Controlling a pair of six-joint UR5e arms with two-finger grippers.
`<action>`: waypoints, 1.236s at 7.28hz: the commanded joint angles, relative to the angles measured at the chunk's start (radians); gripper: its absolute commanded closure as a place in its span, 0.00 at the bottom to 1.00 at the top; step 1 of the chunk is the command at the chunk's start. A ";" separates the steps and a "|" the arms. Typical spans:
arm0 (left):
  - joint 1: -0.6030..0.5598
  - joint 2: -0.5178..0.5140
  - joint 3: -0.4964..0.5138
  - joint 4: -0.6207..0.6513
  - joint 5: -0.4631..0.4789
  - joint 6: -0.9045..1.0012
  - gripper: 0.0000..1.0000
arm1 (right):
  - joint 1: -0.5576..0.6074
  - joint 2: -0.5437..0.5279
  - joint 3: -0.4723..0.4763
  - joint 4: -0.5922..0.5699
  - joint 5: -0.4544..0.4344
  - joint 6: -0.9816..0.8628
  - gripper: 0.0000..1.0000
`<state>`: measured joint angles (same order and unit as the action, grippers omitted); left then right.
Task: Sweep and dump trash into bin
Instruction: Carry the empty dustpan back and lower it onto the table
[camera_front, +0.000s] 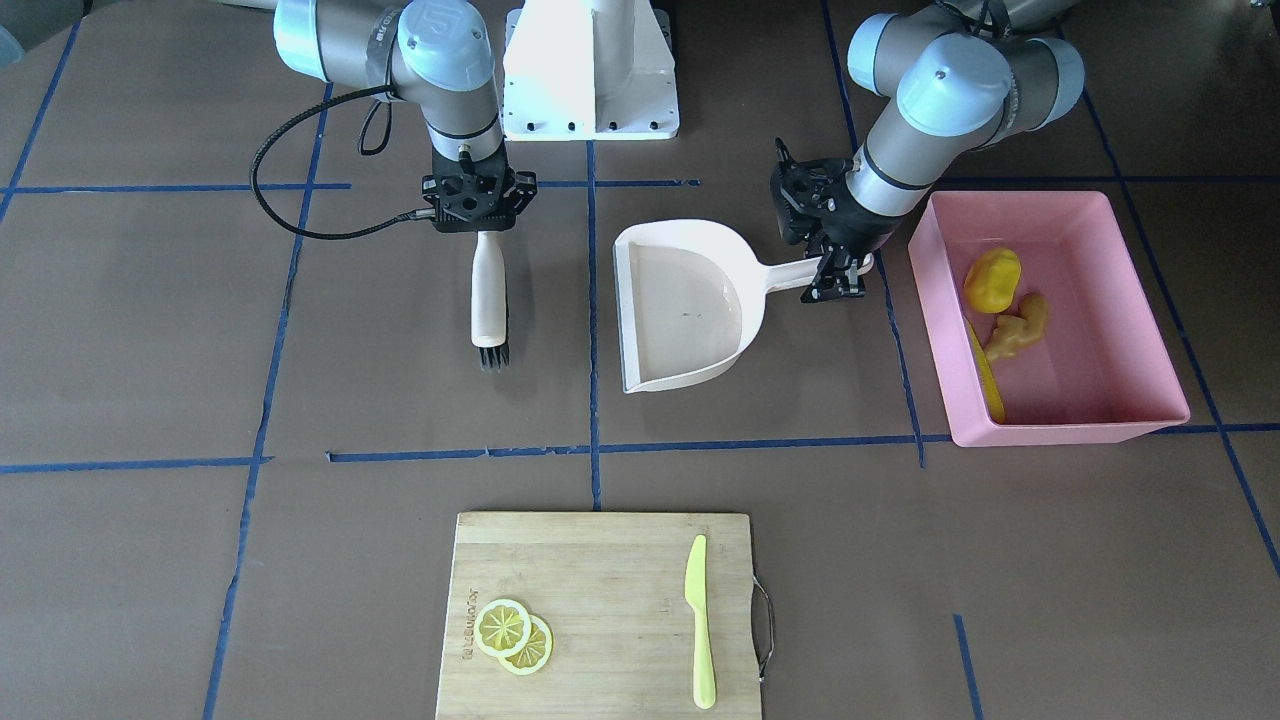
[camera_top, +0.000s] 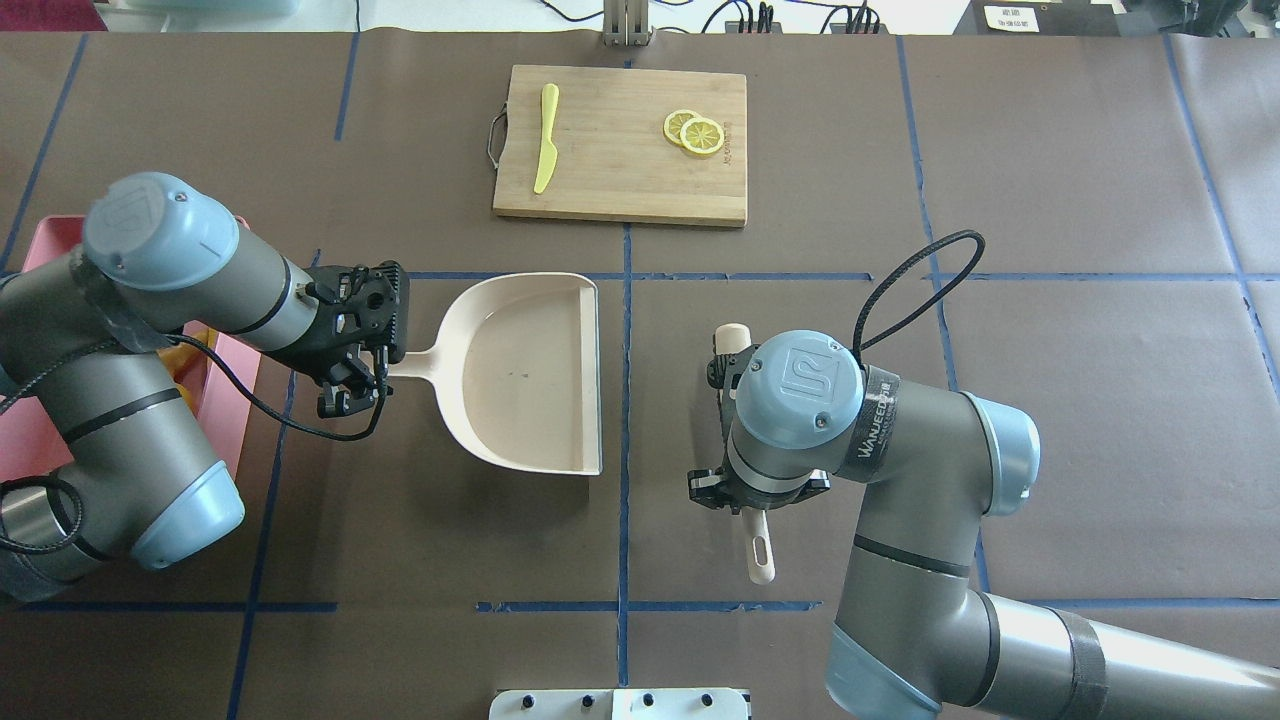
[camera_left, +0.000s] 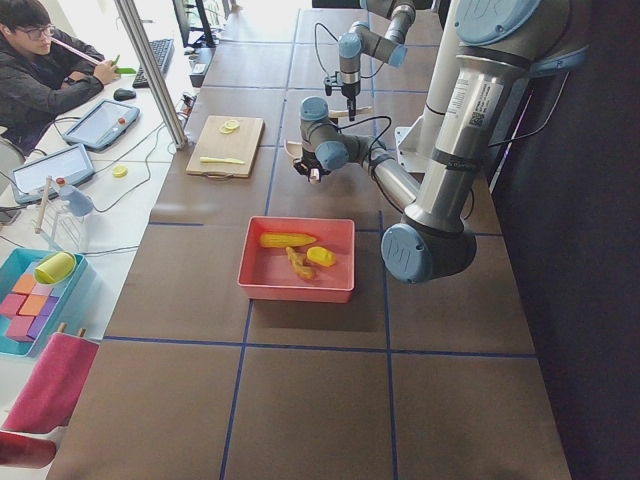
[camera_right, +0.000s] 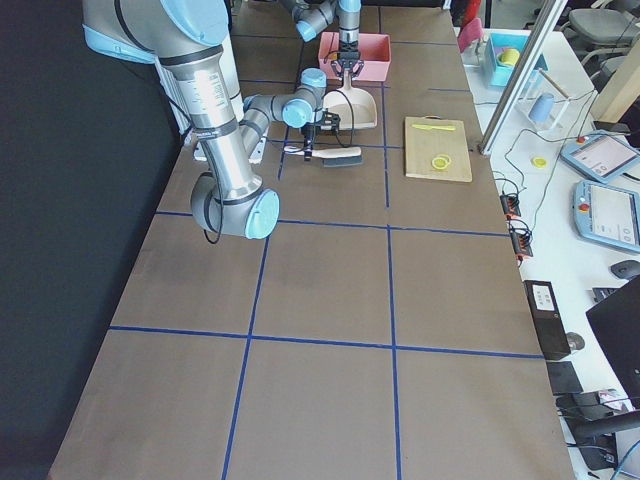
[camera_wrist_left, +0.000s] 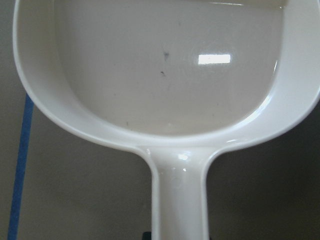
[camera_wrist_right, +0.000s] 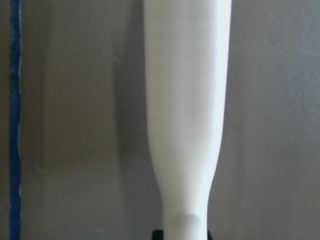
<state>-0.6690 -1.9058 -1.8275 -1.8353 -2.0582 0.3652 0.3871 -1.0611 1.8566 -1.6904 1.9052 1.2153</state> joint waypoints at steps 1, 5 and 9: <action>0.043 -0.001 0.025 -0.041 0.019 -0.028 1.00 | -0.001 0.003 0.001 0.000 0.000 0.001 1.00; 0.075 -0.016 0.053 -0.039 0.029 -0.028 0.71 | -0.005 0.003 0.001 0.000 0.000 0.003 1.00; 0.062 -0.013 0.021 -0.041 0.039 -0.026 0.00 | -0.008 0.001 0.001 0.000 0.000 0.003 1.00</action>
<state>-0.5979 -1.9207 -1.7911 -1.8767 -2.0200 0.3386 0.3797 -1.0586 1.8577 -1.6904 1.9044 1.2179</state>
